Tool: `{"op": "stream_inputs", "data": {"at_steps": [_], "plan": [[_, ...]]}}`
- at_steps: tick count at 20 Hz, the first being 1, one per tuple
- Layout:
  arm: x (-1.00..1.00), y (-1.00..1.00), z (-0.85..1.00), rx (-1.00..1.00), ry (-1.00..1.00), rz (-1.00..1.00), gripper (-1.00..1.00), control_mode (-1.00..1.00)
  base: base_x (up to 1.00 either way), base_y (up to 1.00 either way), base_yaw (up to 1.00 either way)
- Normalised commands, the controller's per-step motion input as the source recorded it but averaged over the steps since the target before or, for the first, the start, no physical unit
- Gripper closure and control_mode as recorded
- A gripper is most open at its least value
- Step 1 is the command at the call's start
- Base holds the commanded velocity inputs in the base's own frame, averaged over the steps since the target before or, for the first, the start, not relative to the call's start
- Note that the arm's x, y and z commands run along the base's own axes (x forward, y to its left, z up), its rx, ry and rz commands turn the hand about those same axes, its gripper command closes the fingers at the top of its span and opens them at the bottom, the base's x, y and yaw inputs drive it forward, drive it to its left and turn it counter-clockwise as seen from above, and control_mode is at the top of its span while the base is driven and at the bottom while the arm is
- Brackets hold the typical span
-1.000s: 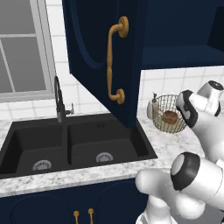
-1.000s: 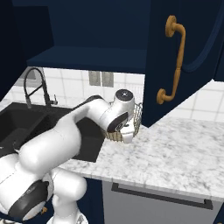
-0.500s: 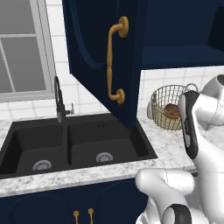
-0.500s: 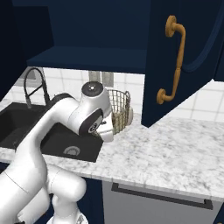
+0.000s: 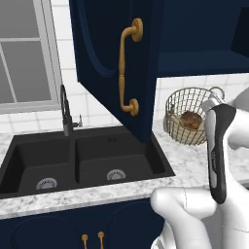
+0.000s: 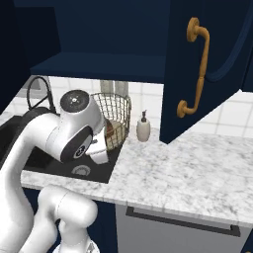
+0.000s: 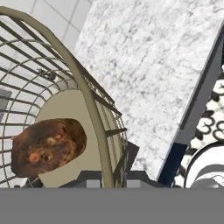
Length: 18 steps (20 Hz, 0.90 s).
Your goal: Open the cabinet, pick up the bread from the cabinet and place it in the basket. Then move the basket to the dining counter.
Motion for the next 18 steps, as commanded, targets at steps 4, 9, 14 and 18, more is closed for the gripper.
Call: {"op": "stream_inputs", "data": {"at_steps": [4, 9, 14, 18], "plan": [[-0.15, 0.06, 0.05, 0.01, -0.03, 0.00, 1.00, 1.00, -0.62, 0.25, 0.00], [0.00, 0.00, 0.00, 0.00, 0.00, 0.00, 1.00, 1.00, -0.99, -0.01, 0.00], [0.00, 0.00, 0.00, 0.00, 0.00, 0.00, 1.00, 1.00, -0.74, 0.01, 0.38], [0.00, 0.00, 0.00, 0.00, 0.00, 0.00, 1.00, 1.00, 0.00, 0.00, 1.00]]}}
